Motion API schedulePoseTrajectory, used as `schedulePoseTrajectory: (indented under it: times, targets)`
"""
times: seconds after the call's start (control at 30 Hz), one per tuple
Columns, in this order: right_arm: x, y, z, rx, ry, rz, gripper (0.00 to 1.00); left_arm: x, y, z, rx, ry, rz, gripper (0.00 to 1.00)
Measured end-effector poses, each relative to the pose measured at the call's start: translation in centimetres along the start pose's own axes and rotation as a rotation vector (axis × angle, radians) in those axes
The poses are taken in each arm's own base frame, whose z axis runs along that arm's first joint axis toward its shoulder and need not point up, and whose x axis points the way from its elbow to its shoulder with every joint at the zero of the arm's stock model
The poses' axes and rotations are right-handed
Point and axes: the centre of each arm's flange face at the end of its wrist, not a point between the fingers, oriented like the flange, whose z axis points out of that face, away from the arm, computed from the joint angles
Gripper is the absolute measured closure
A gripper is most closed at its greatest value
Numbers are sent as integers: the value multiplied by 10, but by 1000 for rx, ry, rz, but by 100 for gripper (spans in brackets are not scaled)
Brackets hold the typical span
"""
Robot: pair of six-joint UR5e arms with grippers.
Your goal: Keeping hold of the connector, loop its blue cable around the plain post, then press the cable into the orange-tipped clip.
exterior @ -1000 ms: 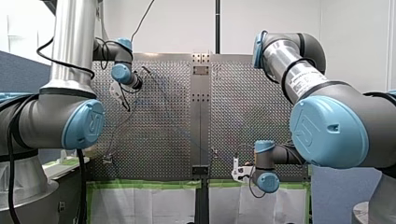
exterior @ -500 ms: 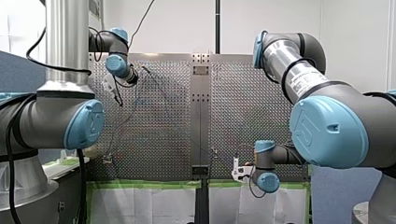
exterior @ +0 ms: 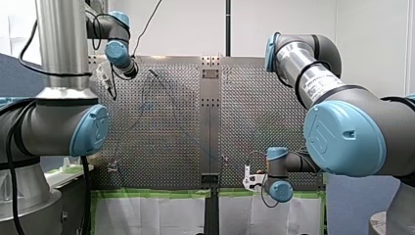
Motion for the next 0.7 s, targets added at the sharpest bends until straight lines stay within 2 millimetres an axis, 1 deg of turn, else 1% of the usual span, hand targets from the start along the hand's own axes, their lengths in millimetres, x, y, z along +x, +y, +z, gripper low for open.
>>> schedulePoseTrajectory:
  times: [0.13,0.33,0.5,0.6,0.7]
  targets:
    - [0,0,0,0,-2,0,100,-16,-10,-13,16,-9,25,0]
    - [0,0,1,1,0,0,100,-52,-32,-33,49,-51,74,0]
    - [1,0,2,0,2,0,100,-85,-52,-56,84,-89,122,0]
    - [1,0,2,0,2,0,100,-89,-59,-65,108,-70,156,0]
    - [1,0,2,0,2,0,100,-79,-63,-65,132,-19,191,0]
